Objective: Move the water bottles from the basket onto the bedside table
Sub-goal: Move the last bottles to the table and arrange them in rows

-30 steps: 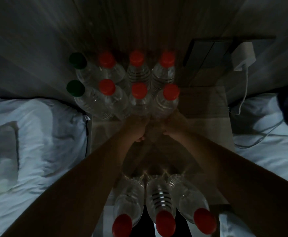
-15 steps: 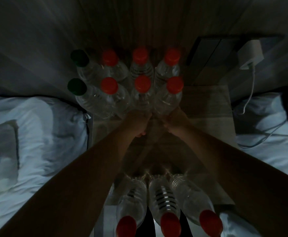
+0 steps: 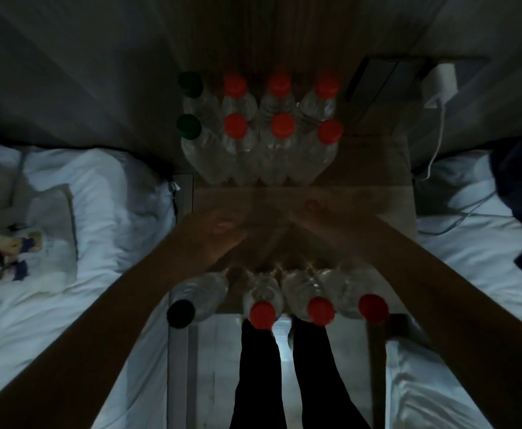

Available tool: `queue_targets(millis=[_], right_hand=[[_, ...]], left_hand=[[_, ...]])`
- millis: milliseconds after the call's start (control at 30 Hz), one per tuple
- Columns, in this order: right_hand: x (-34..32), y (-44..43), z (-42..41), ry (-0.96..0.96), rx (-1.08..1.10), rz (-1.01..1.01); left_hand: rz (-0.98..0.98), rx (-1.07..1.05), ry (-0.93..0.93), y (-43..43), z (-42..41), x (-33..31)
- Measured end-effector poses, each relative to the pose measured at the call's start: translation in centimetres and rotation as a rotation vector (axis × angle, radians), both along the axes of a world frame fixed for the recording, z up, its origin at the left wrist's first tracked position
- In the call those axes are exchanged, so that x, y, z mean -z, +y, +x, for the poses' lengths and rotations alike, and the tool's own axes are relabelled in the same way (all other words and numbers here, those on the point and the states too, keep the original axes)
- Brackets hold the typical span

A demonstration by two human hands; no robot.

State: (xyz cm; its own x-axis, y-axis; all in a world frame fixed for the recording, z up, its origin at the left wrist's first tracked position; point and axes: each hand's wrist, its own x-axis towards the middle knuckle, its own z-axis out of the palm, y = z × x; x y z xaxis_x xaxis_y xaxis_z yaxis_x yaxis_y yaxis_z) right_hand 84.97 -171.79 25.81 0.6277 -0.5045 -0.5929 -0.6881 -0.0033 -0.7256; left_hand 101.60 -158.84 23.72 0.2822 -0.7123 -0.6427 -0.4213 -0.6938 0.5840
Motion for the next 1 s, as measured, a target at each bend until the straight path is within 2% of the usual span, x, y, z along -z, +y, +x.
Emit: queue_targets(millis=[100,167,233,333,533,633,800,1000], right_hand=[[-2.0,2.6,-0.6,0.021,-0.067,-0.016],[-3.0,4.9,-0.5,0.068,-0.146,-0.118],[-3.7,6.8,-0.1,0.084,-0.186,-0.218],[-4.7,9.1,0.2,0.036,-0.284,-0.242],[-3.5,10.9,0.0,0.140,-0.472,-0.385],[-2.4,11.3,-0.2,0.196,-0.475,-0.401],[-0.7,12.0,-0.8,0.250,-0.554,-0.579],[-0.4,11.9,-0.8,0.222,-0.438,-0.510]], left_hand=[[-0.159,-0.014,-0.041,3.5,-0.5,-2.3],[-0.221,-0.060,-0.040,5.4,-0.9,-2.8],[-0.209,-0.093,-0.055,6.9,-1.5,-3.3],[-0.234,-0.142,-0.032,8.8,-2.1,-3.5],[-0.246,-0.143,-0.115,11.4,-2.7,-1.4],[-0.255,-0.146,-0.164,12.5,-2.8,0.1],[-0.312,-0.191,-0.179,13.0,-3.1,0.9],[-0.404,-0.298,-0.181,13.3,-3.6,0.9]])
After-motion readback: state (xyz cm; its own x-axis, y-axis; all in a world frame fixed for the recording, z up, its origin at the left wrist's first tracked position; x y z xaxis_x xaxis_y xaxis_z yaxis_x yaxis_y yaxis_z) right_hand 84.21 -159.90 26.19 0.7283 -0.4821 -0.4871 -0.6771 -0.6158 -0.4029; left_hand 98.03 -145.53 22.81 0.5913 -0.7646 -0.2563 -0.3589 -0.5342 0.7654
